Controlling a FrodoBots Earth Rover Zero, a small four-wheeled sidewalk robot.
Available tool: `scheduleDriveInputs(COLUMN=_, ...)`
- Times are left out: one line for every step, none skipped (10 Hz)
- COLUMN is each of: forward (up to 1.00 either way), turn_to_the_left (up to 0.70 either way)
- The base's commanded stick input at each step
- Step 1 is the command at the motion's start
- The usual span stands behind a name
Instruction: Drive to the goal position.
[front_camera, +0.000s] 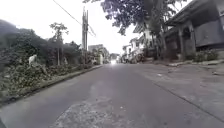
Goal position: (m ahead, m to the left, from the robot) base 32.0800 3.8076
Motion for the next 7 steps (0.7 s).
scheduleDriveInputs(forward=0.06, turn_to_the_left=0.0)
scheduleDriveInputs(forward=0.58, turn_to_the_left=0.02)
scheduleDriveInputs(forward=1.0, turn_to_the_left=0.03)
scheduleDriveInputs(forward=1.0, turn_to_the_left=0.03)
scheduleDriveInputs(forward=1.0, turn_to_the_left=0.03)
scheduleDriveInputs(forward=1.0, turn_to_the_left=0.03)
scheduleDriveInputs(forward=1.0, turn_to_the_left=0.03)
